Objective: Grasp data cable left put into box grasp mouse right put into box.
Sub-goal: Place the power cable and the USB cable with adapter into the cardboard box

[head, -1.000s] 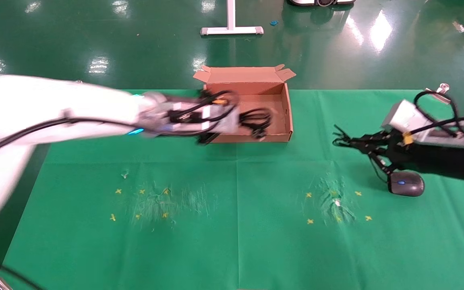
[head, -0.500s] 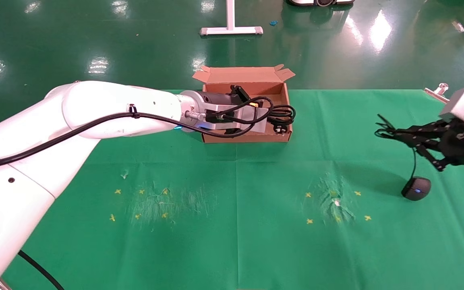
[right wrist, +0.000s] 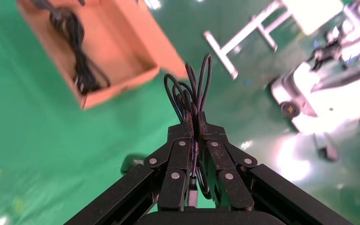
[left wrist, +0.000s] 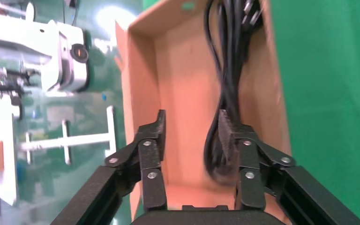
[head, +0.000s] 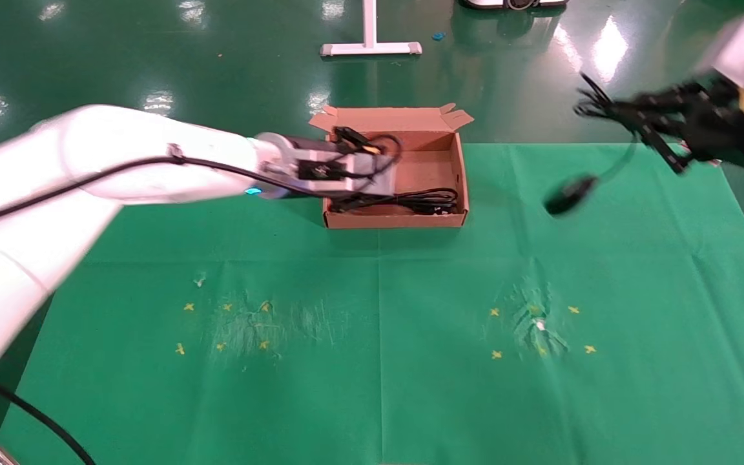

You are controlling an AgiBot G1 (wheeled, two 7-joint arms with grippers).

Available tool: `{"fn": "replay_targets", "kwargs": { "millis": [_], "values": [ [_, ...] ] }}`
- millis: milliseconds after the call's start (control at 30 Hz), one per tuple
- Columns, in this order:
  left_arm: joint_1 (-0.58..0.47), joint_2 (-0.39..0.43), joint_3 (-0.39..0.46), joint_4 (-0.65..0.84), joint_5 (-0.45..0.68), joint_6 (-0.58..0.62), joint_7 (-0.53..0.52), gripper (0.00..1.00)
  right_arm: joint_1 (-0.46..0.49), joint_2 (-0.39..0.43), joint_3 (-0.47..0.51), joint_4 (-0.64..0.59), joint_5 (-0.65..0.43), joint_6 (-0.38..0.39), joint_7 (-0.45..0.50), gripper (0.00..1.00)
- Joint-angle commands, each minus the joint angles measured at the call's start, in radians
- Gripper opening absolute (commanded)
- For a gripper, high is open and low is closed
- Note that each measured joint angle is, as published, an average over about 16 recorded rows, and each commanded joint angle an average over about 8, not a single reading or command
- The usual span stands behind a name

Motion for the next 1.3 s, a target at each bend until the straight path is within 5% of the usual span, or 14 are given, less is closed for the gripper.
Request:
{"fn": "replay_targets", "kwargs": {
  "millis": [33, 333, 733, 1067, 1100, 1300],
  "values": [
    [-0.013, -0.024, -0.005, 0.006, -0.021, 0.010, -0.001, 1.00, 0.043, -0.035, -0.011, -0.001, -0.019, -0.005, -0.007, 0.00],
    [0.006, -0.264, -0.008, -0.328, 0.039, 0.027, -0.199, 1.00, 0.152, -0.254, -0.094, -0.061, -0.099, 0.017, -0.036, 0.00],
    [0.021, -0.308, 0.023, -0.497, 0.218, 0.009, -0.445, 1.00, 0.211, -0.521, -0.196, -0.184, -0.165, 0.059, -0.113, 0.00],
    [0.026, -0.316, 0.029, -0.547, 0.284, 0.013, -0.527, 1.00, 0.201, -0.584, -0.225, -0.338, -0.218, 0.118, -0.142, 0.00],
    [0.026, -0.317, 0.029, -0.551, 0.288, 0.013, -0.531, 1.00, 0.197, -0.584, -0.227, -0.352, -0.225, 0.127, -0.144, 0.06],
    [0.027, -0.321, 0.030, -0.564, 0.302, 0.012, -0.544, 1.00, 0.175, -0.581, -0.231, -0.398, -0.249, 0.162, -0.156, 0.81]
  ]
}}
